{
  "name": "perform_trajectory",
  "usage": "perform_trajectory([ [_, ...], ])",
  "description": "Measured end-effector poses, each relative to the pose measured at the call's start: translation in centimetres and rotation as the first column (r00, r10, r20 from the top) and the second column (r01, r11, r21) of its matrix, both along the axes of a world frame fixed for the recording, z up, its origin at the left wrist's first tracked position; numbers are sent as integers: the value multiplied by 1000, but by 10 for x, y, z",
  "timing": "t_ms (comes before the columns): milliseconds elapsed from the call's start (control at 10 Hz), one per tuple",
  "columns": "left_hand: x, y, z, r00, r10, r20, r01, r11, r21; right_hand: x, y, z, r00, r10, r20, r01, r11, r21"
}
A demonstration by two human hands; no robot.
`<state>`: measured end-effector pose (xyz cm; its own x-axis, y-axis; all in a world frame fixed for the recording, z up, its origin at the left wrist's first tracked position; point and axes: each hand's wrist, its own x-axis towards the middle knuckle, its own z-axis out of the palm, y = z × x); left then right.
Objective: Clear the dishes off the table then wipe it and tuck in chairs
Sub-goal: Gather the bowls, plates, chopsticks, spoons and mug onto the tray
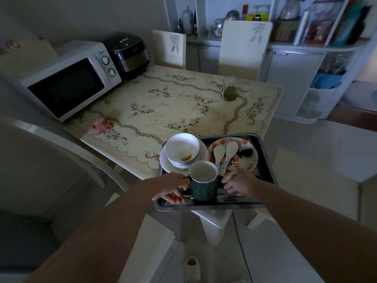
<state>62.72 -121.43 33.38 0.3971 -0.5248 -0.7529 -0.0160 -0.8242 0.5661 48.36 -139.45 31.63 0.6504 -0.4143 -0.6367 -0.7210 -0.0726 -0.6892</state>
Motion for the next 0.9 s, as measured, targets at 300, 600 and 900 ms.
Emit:
perform_trajectory([
  [300, -5, 3, -16, 1000, 6, 19, -6, 1000, 19, -5, -1, 3, 998, -39, 44, 39, 999, 2],
  [600, -9, 4, -17, 996, -13, 86, 3, 994, 113, -5, -2, 9, 992, -85, 88, 88, 996, -35],
  [900, 18, -20, 32, 951, -77, 300, 47, 993, 106, 14, -7, 21, 975, -162, 152, 169, 985, -39],
])
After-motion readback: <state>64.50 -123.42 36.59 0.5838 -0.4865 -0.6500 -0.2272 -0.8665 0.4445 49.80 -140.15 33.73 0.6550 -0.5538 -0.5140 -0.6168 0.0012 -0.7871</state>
